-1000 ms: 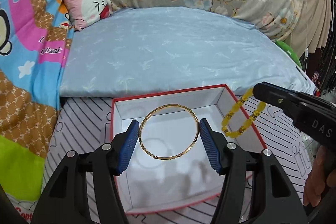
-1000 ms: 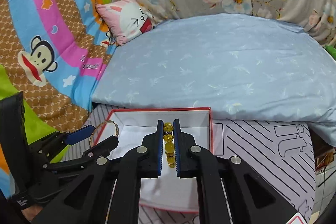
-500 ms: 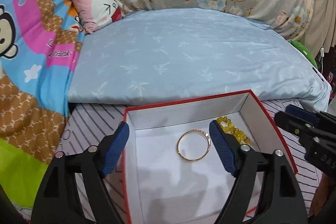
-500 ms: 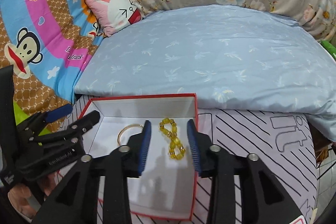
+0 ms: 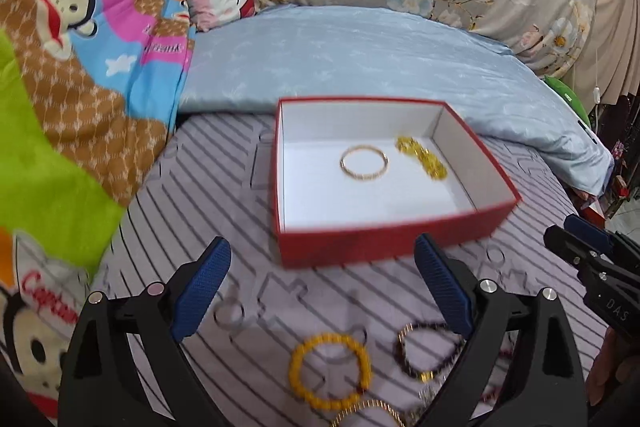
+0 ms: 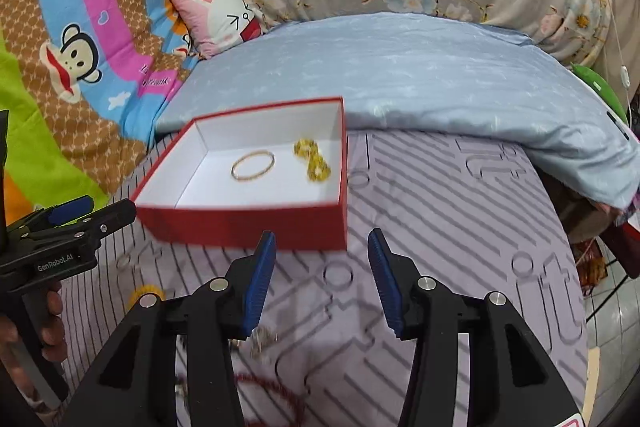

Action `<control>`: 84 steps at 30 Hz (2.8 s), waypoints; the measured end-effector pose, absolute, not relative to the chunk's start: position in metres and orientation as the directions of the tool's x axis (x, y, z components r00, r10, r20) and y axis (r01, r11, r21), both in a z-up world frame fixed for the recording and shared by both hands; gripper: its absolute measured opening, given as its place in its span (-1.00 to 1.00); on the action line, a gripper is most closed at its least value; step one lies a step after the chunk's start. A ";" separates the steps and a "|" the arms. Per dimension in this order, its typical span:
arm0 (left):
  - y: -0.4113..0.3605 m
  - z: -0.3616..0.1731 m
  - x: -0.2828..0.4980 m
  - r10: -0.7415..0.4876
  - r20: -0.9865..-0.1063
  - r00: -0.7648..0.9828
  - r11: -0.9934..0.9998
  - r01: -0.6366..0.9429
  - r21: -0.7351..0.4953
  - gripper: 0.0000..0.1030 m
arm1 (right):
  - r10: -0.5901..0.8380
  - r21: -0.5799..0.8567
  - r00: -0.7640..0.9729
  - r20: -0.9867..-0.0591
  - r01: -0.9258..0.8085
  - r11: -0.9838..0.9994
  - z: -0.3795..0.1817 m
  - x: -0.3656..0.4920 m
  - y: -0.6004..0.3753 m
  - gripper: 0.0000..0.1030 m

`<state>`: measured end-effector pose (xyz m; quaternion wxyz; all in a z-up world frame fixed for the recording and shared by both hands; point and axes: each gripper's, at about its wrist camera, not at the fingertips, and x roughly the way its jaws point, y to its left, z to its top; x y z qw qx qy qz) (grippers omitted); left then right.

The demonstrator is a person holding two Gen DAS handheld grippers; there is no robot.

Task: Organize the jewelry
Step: 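Withdraw both tools from the box back toward the remaining bracelets, then grasp the dark purple bead cluster with left tool while right tool grasps the red bead bracelet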

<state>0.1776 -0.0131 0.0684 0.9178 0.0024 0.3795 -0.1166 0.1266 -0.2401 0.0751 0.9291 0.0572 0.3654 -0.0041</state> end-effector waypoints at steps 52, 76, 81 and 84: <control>-0.008 -0.004 0.046 -0.255 -0.750 0.611 0.962 0.239 -0.132 0.52 | 0.081 0.161 0.627 -0.775 0.071 0.984 0.001 0.005 -0.206 -0.08; 0.003 0.000 0.044 -0.318 -0.740 0.592 0.945 0.265 -0.194 -0.93 | 0.081 0.163 0.642 -0.763 0.069 0.984 0.012 0.017 -0.209 -0.08; 0.011 0.002 0.044 -0.312 -0.737 0.599 0.948 0.242 -0.205 -0.93 | 0.070 0.150 0.656 -0.751 0.066 0.987 0.019 0.029 -0.208 -0.08; 0.015 0.003 0.044 -0.313 -0.736 0.600 0.949 0.235 -0.212 -0.93 | 0.061 0.146 0.663 -0.746 0.074 0.986 0.021 0.037 -0.210 -0.11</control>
